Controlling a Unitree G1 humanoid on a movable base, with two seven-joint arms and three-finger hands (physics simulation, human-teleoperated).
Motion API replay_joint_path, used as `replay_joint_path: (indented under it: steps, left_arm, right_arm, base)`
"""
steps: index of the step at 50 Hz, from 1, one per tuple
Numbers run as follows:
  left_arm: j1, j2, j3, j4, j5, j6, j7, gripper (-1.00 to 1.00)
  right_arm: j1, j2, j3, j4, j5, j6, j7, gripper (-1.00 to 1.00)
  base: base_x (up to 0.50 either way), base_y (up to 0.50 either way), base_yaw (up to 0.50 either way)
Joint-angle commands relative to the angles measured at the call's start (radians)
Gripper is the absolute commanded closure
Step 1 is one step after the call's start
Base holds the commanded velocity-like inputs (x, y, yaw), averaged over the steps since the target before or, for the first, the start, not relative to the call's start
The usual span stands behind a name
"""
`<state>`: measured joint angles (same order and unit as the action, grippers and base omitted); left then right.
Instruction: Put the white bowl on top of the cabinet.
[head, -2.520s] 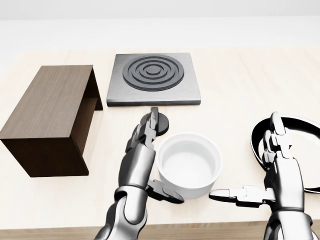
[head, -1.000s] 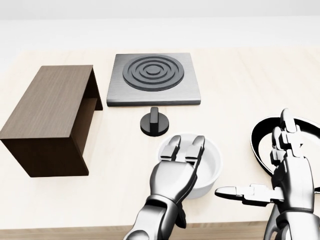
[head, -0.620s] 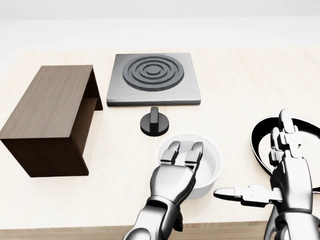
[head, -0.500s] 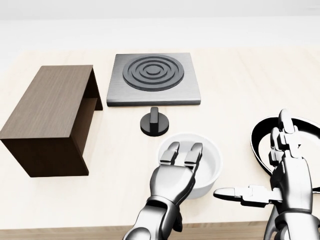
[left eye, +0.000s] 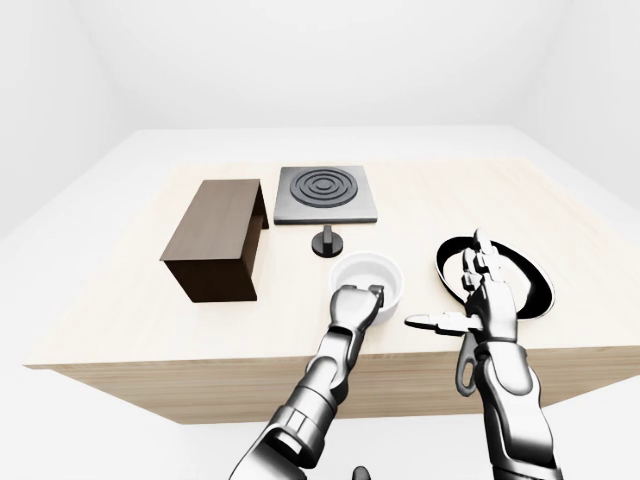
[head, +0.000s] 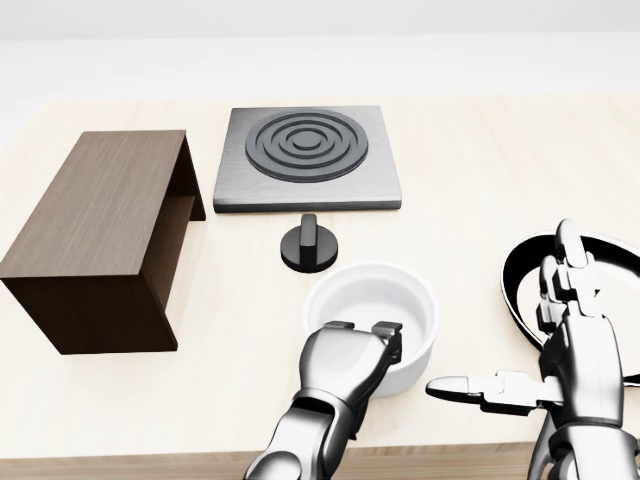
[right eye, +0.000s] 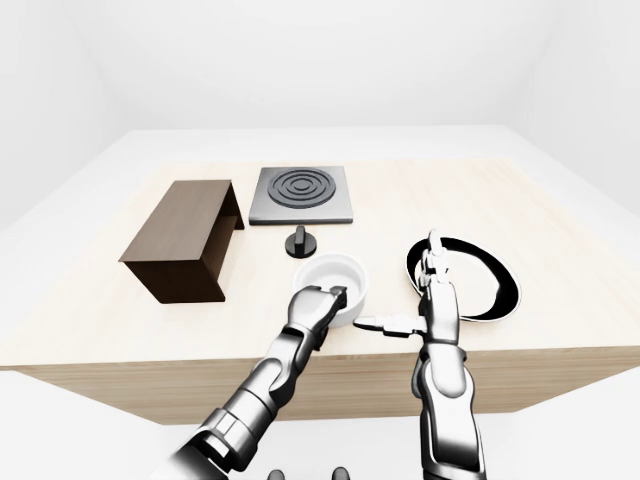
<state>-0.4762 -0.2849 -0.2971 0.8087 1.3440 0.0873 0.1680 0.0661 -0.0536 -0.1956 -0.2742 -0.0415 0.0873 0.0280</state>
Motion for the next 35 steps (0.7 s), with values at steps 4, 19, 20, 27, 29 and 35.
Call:
replay_joint_path:
  steps: [4,19,20,27,29,35]
  left_arm:
    - [0.005,-0.001,-0.003,0.009,-0.015,0.000,0.026,1.00]
    - [-0.025,0.035,0.013,-0.088,0.028,0.000,-0.084,1.00]
    - [-0.019,0.039,0.011,-0.107,0.037,0.000,-0.100,1.00]
    - [-0.031,0.055,0.032,-0.162,0.053,0.000,-0.154,1.00]
    - [-0.032,0.057,0.035,-0.172,0.055,0.000,-0.160,1.00]
    - [-0.060,0.068,0.054,-0.184,0.041,0.000,-0.171,1.00]
  right_arm:
    - [0.001,0.001,0.003,0.000,-0.002,0.000,-0.001,-1.00]
    - [0.009,0.003,0.003,-0.004,-0.003,0.000,0.004,-1.00]
    - [0.009,0.003,0.003,-0.004,-0.003,0.000,0.004,-1.00]
    - [0.012,0.005,0.008,-0.003,-0.008,-0.001,0.004,-1.00]
    - [0.011,0.005,0.008,-0.003,-0.008,-0.001,0.004,-1.00]
    - [0.012,0.006,0.012,-0.001,-0.011,-0.003,0.005,-1.00]
  base:
    - [0.00,0.00,0.00]
    - [0.00,0.00,0.00]
    - [0.00,0.00,0.00]
    - [0.00,0.00,0.00]
    - [0.00,0.00,0.00]
    - [0.00,0.00,0.00]
